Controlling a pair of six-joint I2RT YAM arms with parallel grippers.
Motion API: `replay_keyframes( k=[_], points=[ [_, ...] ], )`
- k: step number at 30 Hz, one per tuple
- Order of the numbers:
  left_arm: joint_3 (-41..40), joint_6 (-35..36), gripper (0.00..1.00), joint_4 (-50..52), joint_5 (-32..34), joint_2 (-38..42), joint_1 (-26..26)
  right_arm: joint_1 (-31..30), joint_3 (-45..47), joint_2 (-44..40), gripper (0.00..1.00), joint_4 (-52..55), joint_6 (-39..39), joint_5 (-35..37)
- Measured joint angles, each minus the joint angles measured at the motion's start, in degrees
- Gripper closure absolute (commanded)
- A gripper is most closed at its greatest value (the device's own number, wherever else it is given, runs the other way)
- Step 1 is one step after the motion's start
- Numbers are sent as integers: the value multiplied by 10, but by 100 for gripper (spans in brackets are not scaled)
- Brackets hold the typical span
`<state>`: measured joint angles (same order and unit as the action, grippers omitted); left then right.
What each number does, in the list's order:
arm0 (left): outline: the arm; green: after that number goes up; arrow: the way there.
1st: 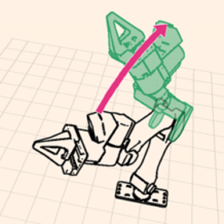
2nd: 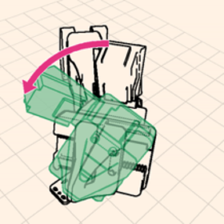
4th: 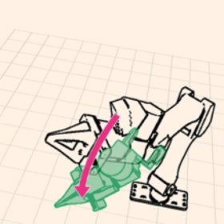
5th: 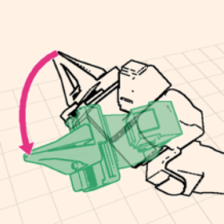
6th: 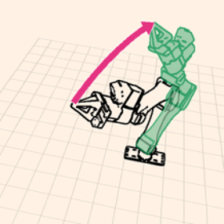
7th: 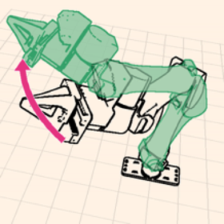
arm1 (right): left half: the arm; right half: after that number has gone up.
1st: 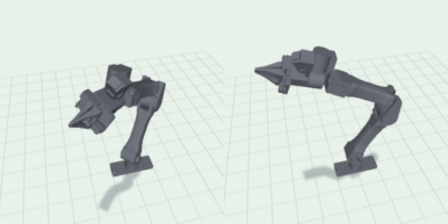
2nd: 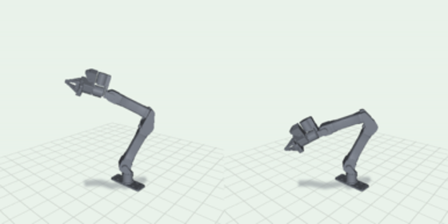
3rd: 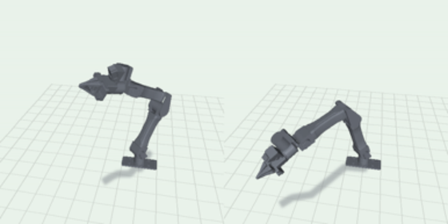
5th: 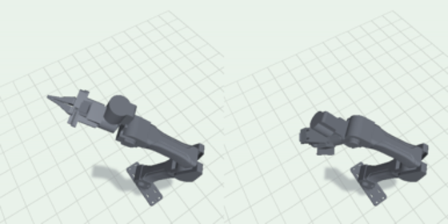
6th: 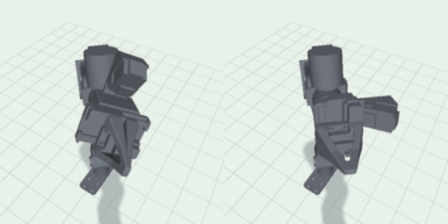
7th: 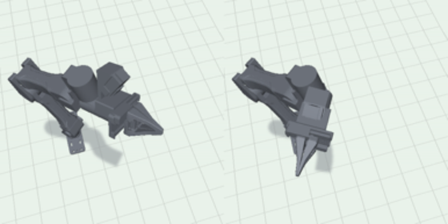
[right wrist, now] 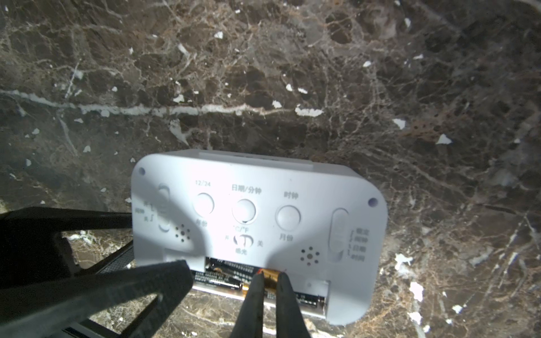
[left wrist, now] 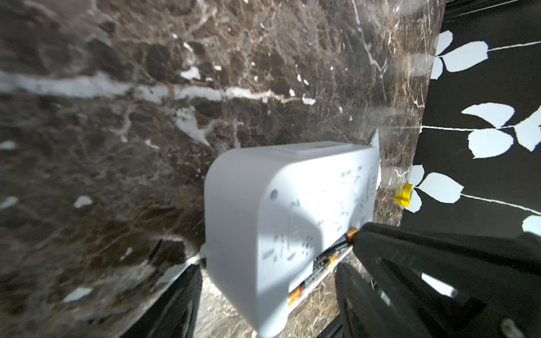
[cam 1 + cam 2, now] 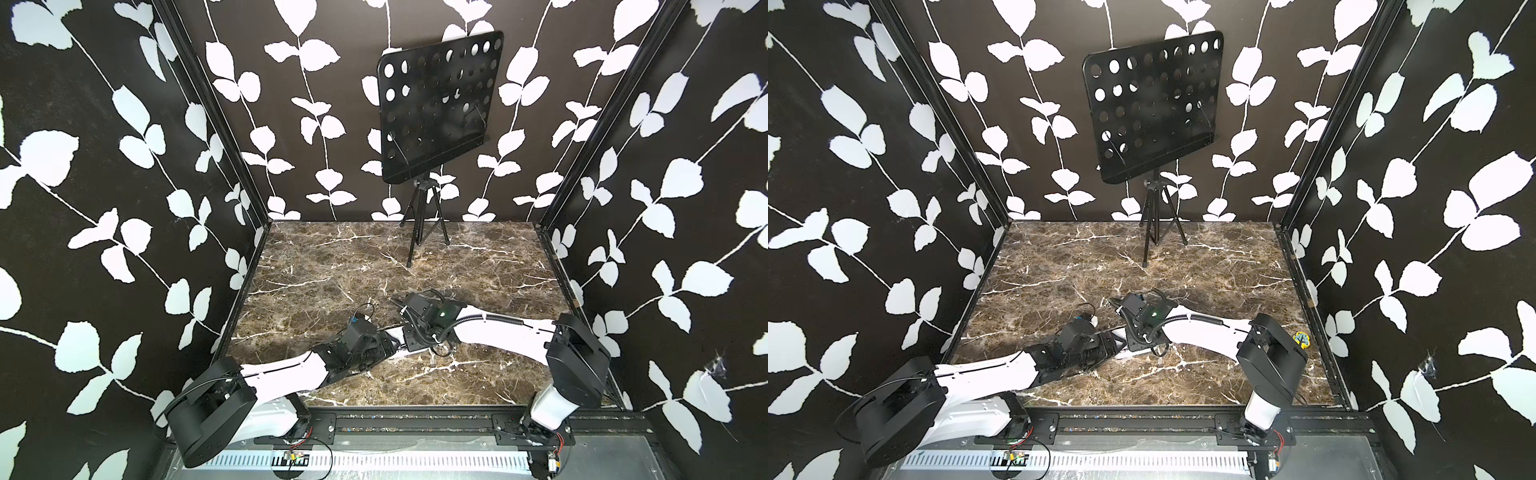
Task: Insert the battery into the alarm
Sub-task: Install the battery in the alarm.
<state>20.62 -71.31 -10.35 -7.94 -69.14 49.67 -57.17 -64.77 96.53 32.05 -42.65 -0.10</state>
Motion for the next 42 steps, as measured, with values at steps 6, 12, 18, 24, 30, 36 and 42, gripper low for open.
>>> replay_keyframes(
  k=[6,12,18,24,30,36,42],
  points=[
    [-9,4,26,-7,-8,0,0,-7,0,7,90,-1,-3,-3],
    [-16,5,26,-9,-16,0,0,-12,-5,12,91,0,-6,-1],
    [-24,6,26,-17,-19,2,0,-18,-29,31,92,19,-5,11],
    [-36,6,26,-15,-10,23,0,-30,-42,44,92,34,0,37],
    [-42,4,27,-15,0,42,0,-42,-74,70,92,70,7,67],
    [-42,4,26,10,17,81,0,-52,-110,95,89,110,7,96],
    [-42,3,26,38,35,125,-11,-55,-127,106,86,129,7,106]
  ],
)
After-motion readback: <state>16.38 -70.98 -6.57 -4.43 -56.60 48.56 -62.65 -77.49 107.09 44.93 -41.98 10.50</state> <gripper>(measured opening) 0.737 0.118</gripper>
